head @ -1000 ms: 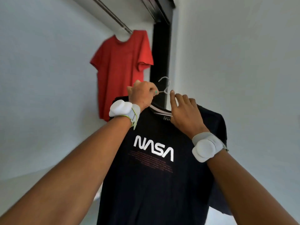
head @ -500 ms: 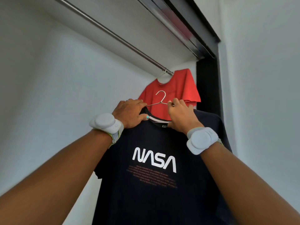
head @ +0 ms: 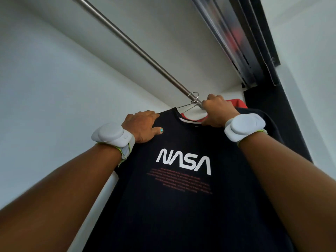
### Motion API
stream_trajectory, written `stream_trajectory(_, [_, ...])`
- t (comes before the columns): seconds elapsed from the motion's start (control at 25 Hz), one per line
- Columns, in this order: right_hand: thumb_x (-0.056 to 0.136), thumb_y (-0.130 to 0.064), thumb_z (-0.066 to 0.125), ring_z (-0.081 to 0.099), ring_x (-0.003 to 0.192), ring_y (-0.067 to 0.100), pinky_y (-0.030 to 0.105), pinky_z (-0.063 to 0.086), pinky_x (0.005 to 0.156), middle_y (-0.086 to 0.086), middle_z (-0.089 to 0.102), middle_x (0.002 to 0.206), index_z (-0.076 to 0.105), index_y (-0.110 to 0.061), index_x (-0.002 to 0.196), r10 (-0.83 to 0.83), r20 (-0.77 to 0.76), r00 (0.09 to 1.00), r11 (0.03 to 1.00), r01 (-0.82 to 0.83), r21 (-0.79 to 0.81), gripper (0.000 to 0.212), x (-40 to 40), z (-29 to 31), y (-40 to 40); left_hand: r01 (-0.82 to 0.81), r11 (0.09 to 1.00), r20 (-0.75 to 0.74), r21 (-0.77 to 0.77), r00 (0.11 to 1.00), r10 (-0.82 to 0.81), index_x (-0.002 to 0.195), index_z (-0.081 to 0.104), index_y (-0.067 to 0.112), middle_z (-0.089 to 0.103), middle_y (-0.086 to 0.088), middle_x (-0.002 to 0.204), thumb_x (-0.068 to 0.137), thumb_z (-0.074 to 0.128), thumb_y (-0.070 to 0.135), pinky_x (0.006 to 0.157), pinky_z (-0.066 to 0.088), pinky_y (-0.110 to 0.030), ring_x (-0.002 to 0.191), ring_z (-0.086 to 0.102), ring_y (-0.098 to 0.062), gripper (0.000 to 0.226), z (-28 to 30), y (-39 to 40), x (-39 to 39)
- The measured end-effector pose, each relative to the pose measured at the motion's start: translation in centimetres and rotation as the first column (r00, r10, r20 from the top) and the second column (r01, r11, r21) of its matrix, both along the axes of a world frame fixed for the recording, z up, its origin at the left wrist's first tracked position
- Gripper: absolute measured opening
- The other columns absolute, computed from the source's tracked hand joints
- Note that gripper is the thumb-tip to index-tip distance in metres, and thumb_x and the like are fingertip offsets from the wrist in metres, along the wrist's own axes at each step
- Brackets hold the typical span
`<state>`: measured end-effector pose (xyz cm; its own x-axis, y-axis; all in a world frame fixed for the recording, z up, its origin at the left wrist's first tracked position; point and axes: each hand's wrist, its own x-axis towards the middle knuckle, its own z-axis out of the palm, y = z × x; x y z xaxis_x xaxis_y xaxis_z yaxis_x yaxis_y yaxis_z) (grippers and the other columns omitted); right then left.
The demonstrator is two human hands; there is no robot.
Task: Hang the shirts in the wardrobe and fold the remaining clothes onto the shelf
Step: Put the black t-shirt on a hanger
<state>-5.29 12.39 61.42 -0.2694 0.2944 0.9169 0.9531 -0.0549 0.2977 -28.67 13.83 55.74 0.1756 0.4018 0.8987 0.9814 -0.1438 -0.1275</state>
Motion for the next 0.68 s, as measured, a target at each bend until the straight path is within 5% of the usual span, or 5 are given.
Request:
stream_trajectory(0.28, [0.083,-0.021,0.066,0.04,0.123,0.037,0.055,0.036,0.1,0.015,0.045,0.126,0.056,-0.008,0.117,-0.056,-0.074,0.996,0.997,0.059,0.042,0.037,-1.2,7.2,4.8,0.112,0.993,-0.02,-0.03,0.993,-0.112,0.151,0.024,0.024,0.026,0.003,0.157,0.095,0.045,0.051,0.115,0.024,-0.042,0.141,0.029,-0.02,0.065,5.6,4.6,-0.6])
stream_trajectory(0.68, [0.083,-0.026,0.069,0.046,0.114,0.034,0.049,0.04,0.094,0.014,0.054,0.116,0.057,-0.005,0.113,-0.054,0.051,0.997,0.996,0.051,0.067,0.038,-1.5,10.0,7.1,0.095,0.995,-0.016,-0.036,0.995,-0.096,0.147,0.03,0.025,0.035,0.003,0.151,0.094,0.046,0.052,0.11,0.026,-0.044,0.137,0.035,-0.021,0.063,6.4,6.7,-0.8])
